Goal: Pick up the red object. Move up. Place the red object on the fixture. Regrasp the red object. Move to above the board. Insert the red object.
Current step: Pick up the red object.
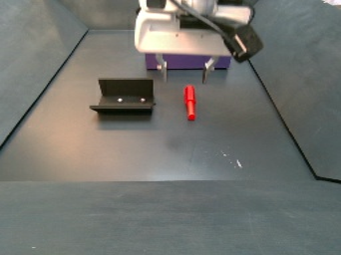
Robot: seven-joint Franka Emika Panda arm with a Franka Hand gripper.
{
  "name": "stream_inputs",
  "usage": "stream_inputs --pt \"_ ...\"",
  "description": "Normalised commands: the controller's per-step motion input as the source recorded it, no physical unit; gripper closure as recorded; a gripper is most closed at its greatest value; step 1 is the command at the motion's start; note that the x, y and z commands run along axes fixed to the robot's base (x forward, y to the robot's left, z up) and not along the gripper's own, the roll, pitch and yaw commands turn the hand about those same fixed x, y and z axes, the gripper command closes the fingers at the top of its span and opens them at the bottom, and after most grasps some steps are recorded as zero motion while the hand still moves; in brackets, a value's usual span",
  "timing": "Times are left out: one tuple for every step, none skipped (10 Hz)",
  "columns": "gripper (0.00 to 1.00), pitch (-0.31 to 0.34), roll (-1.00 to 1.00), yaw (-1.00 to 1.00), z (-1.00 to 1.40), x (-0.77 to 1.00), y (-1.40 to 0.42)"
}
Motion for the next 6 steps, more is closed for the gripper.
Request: stream_inputs --pt "0.0 0.0 0.0 -0.04 -0.38 0.0 -0.01" --pt "0.0 0.0 0.0 -0.01 -0.27 0.0 -0.03" --pt "0.0 0.0 0.0 0.0 -0.21 0.0 -0.05" --pt "0.0 0.0 0.0 0.0 -0.17 0.0 -0.04" --pt "0.0 0.0 0.0 0.0 -0.2 -0.01 -0.05" --pt "0.0 0.0 0.0 0.0 -0.22 -0.02 -0.04"
